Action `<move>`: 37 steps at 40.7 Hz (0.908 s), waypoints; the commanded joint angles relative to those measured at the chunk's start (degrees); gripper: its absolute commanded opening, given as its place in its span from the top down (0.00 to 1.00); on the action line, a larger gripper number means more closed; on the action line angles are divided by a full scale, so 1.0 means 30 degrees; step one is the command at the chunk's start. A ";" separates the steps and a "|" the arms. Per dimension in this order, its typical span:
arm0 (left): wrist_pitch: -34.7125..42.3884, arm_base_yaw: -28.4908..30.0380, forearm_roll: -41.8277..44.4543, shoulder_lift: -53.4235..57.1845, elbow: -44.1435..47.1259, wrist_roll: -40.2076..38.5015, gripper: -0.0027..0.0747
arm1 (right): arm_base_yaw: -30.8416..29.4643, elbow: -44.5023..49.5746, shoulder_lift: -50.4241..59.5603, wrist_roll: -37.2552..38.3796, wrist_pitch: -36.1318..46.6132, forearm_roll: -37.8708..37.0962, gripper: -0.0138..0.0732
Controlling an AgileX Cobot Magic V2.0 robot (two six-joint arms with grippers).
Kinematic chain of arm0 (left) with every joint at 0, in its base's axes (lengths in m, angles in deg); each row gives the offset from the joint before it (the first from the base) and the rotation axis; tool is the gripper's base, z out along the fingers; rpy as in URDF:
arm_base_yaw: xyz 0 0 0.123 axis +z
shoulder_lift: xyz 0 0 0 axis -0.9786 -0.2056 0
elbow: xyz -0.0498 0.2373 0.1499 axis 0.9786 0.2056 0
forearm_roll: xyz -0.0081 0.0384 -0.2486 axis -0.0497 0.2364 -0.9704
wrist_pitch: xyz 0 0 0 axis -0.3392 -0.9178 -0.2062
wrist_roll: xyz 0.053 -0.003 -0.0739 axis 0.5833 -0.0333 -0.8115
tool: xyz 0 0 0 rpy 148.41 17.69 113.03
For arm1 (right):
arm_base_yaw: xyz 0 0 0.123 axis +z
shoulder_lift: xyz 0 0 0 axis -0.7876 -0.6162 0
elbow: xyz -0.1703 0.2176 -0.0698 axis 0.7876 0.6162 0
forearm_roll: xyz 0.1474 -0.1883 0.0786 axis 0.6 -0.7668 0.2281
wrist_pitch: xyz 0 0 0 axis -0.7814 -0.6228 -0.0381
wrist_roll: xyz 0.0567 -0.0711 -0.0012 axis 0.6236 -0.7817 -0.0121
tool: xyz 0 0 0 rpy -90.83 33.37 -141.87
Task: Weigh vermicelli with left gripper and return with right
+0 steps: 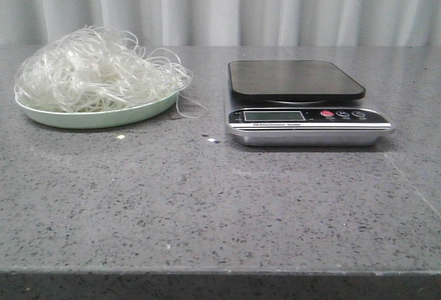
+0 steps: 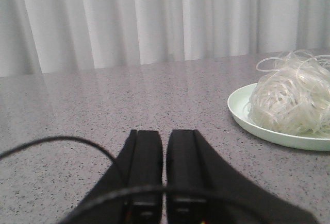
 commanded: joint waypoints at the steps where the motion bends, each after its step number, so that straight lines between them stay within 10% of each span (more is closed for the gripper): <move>1: 0.1493 -0.0108 -0.0121 0.0373 0.0145 -0.0195 0.78 | -0.0109 -0.0175 0.0322 -0.0152 0.1367 -0.0256 0.67; 10: 0.2765 -0.0108 -0.0377 0.0373 0.0145 -0.0195 0.78 | -0.0109 -0.0175 0.0322 -0.0152 0.1367 -0.0256 0.67; 21: 1.0942 -0.0108 -0.5384 0.0347 -0.1081 -0.0195 0.78 | -0.0109 -0.0175 0.0324 -0.0152 0.1469 -0.0256 0.67; 37: 0.1078 -0.0108 -0.2339 -0.6802 -1.4715 -0.0195 0.76 | -0.0109 -0.0175 0.0324 -0.0152 0.1469 -0.0256 0.67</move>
